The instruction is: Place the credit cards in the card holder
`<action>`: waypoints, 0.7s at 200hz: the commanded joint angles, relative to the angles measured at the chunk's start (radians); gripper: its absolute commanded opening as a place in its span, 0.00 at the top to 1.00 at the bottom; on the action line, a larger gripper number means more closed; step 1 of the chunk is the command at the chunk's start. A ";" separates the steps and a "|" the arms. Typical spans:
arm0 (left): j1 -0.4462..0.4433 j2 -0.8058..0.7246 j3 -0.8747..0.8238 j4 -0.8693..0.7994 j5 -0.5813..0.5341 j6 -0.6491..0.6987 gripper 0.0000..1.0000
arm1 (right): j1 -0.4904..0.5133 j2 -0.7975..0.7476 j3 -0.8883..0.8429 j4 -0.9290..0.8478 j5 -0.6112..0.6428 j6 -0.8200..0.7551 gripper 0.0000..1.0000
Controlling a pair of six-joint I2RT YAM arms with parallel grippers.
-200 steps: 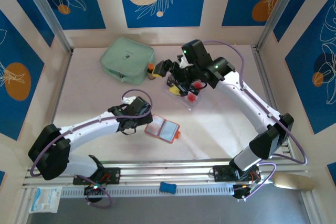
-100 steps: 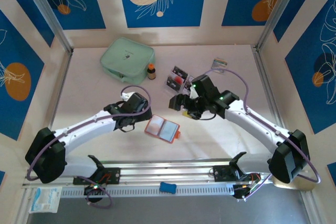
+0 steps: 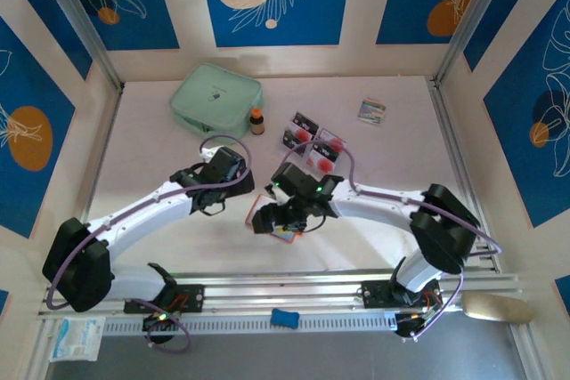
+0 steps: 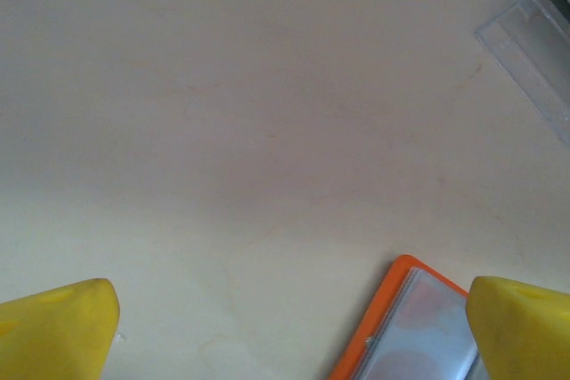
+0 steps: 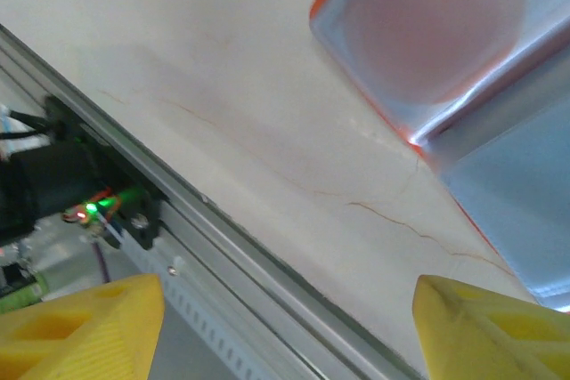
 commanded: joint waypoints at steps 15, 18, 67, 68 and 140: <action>0.035 -0.035 -0.006 0.006 0.013 0.032 0.00 | 0.050 0.091 0.044 0.014 -0.007 -0.033 0.26; 0.036 -0.038 -0.008 0.007 0.012 0.032 0.00 | 0.050 0.098 0.045 0.015 -0.008 -0.032 0.26; 0.045 -0.063 -0.032 0.012 0.012 0.037 0.00 | 0.038 0.148 0.046 0.010 0.028 -0.038 0.27; 0.045 -0.063 -0.032 0.012 0.013 0.037 0.00 | 0.037 0.149 0.046 0.010 0.029 -0.039 0.27; 0.048 -0.082 -0.069 0.037 0.026 0.039 0.00 | -0.039 0.164 0.076 -0.044 0.073 -0.072 0.28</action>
